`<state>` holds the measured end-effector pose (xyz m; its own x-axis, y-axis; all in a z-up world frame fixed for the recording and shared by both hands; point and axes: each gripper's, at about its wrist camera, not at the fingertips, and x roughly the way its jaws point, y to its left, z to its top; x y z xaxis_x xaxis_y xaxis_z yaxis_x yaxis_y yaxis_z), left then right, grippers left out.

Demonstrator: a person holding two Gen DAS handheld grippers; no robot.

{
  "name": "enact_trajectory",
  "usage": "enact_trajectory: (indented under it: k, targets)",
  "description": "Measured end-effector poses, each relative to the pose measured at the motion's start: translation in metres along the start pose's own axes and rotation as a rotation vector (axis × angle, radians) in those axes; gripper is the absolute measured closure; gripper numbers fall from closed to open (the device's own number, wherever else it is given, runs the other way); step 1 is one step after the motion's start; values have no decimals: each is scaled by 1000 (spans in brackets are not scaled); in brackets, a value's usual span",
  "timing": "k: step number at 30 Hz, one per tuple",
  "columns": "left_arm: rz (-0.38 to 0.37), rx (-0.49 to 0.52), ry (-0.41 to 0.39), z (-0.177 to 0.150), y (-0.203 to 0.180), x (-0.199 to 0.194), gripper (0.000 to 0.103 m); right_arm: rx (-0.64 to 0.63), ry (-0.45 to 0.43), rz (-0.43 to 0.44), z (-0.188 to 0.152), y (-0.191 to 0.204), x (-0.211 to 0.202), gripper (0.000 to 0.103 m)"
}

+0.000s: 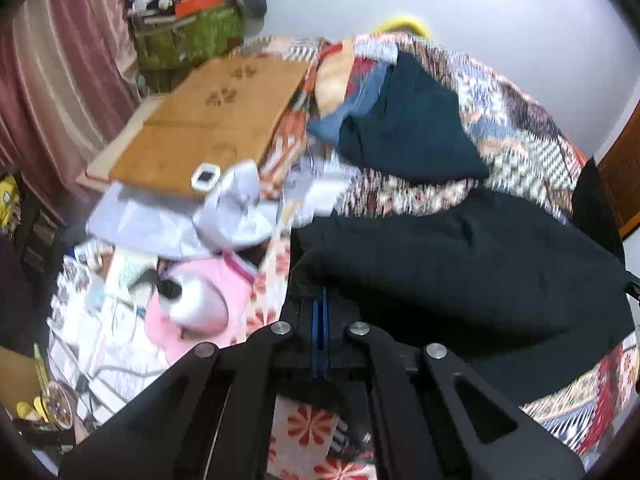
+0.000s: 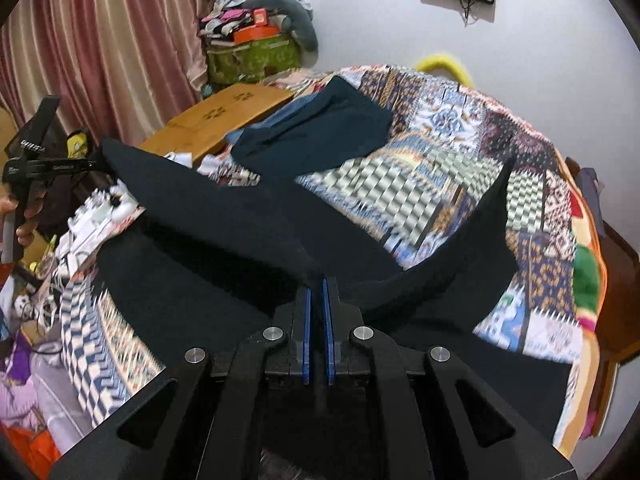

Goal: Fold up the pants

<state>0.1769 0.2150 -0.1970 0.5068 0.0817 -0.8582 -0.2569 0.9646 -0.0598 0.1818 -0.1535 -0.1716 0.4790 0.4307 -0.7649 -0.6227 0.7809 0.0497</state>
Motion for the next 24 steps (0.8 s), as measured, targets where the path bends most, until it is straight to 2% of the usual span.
enact_trajectory:
  k: [4,7,9,12,19,20,21,23,24]
  targets:
    - [30,8,64,-28,1,21,103,34,35,6,-24,6,10,98]
    - [26,-8,114,-42,3,35,103,65,54,0,-39,8,17,98]
    - [40,-6,132,-49,3,38,102,91,41,1,-44,7,15,98]
    - [84,15,108,-50,1,30,101,119,46,7,-46,4,7,98]
    - [143,58,11,-33,-7,-4,93,153,-4,-28,-44,-11,-24,96]
    - [136,63,-3,-29,-9,-9,85,166,-24,-36,-41,-17,-31,95]
    - [125,65,-18,-24,-11,-13,70,174,-34,-41,-40,-21,-34,90]
    - [111,67,-66,-14,-17,-24,51,200,-65,-58,-33,-31,-43,80]
    - [106,75,-99,-8,-22,-31,48,212,-78,-67,-30,-35,-46,73]
